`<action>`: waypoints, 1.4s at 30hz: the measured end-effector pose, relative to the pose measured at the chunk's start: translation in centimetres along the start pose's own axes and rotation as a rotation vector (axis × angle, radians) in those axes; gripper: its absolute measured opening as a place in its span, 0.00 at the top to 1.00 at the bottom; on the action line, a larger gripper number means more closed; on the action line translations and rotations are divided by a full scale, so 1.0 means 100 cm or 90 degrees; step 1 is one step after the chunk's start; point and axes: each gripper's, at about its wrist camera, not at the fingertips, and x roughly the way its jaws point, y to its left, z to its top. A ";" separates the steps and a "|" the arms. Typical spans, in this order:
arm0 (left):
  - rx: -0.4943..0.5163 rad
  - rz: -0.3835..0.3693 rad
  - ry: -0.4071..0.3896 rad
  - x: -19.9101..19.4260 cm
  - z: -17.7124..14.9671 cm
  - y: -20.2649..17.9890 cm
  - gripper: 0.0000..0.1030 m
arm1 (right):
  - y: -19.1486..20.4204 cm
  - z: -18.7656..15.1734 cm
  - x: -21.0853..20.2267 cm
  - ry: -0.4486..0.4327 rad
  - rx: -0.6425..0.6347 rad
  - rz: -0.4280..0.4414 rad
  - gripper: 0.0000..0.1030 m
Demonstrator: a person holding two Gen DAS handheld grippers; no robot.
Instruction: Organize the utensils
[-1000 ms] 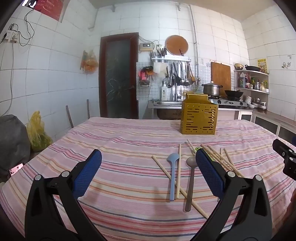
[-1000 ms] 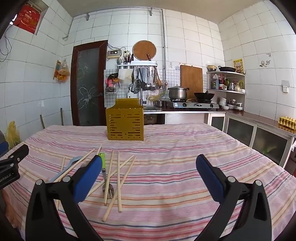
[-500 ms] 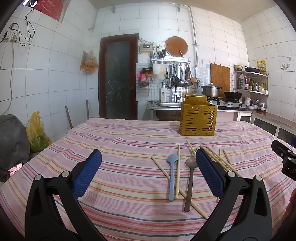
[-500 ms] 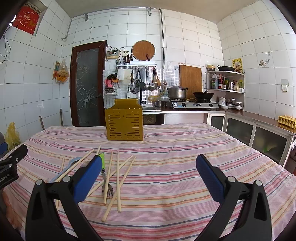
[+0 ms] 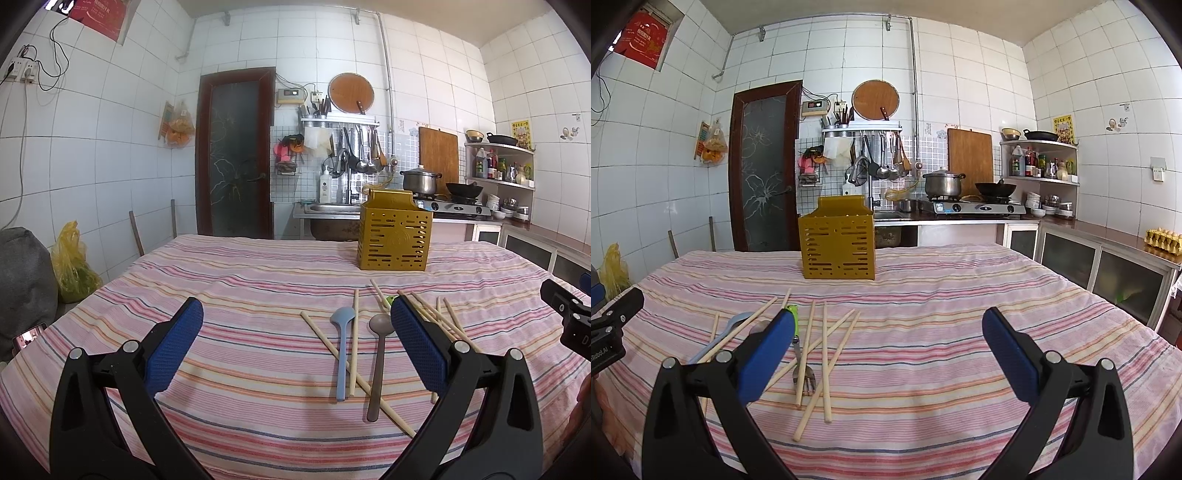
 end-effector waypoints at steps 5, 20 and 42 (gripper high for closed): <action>0.000 0.000 0.000 0.001 0.000 0.001 0.05 | -0.003 0.001 -0.001 -0.001 0.000 -0.002 0.04; 0.000 0.000 0.000 0.000 0.000 0.000 0.05 | -0.001 0.001 -0.001 -0.001 -0.001 -0.001 0.04; -0.001 0.000 0.000 0.000 -0.001 0.001 0.05 | -0.002 0.001 -0.001 -0.001 0.000 -0.001 0.04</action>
